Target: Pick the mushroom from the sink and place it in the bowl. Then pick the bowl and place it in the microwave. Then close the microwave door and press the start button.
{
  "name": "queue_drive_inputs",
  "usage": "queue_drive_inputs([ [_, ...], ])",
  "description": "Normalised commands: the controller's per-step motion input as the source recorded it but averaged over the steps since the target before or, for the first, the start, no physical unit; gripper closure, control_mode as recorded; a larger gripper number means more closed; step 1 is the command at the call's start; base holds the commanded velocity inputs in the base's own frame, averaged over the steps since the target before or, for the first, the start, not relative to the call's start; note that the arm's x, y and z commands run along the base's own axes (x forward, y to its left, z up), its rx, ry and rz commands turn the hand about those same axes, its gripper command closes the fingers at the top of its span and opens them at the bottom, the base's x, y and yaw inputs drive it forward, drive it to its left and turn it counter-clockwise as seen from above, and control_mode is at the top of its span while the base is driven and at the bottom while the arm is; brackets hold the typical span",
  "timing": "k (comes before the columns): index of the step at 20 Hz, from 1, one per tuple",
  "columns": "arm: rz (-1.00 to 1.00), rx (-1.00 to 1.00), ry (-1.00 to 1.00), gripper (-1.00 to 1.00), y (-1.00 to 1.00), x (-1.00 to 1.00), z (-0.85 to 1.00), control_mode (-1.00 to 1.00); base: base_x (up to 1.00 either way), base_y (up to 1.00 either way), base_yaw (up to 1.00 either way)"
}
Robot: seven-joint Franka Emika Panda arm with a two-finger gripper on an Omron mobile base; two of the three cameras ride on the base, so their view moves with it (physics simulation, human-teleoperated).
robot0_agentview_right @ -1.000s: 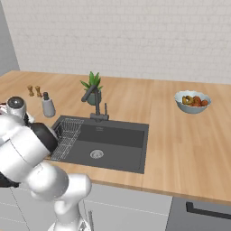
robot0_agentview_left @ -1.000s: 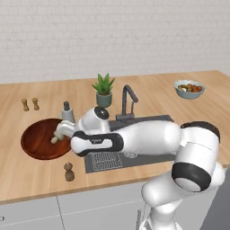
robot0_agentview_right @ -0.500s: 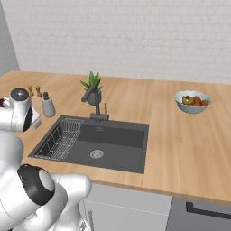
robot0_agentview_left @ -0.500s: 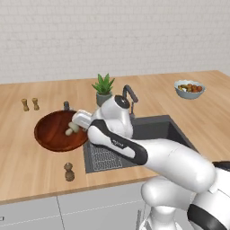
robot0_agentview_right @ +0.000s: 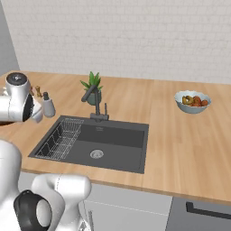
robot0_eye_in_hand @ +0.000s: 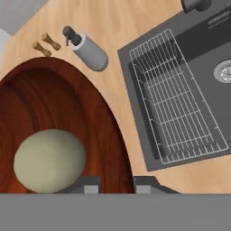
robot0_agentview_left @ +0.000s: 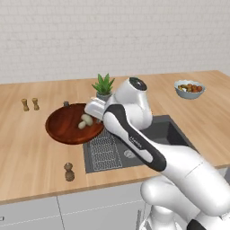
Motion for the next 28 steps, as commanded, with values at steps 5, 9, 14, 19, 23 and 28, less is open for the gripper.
queue_drive_inputs([
  [5,-0.07,0.00,0.06,1.00,-0.88,-0.30,0.04,-1.00,0.00,0.00,0.00],
  [9,-0.09,0.00,0.02,1.00,-0.90,-0.28,0.00,-1.00,0.00,0.00,0.00],
  [14,-0.11,0.00,0.01,1.00,-0.93,-0.28,0.00,-1.00,0.00,0.00,0.00],
  [19,-0.14,0.01,0.01,1.00,-0.79,-0.28,-0.01,-1.00,0.00,0.00,0.00],
  [23,-0.16,0.00,0.03,1.00,-0.67,-0.06,0.00,-1.00,0.00,0.00,0.00],
  [28,-0.13,0.07,0.01,1.00,-0.61,-0.05,0.00,-1.00,0.00,0.00,0.00],
])
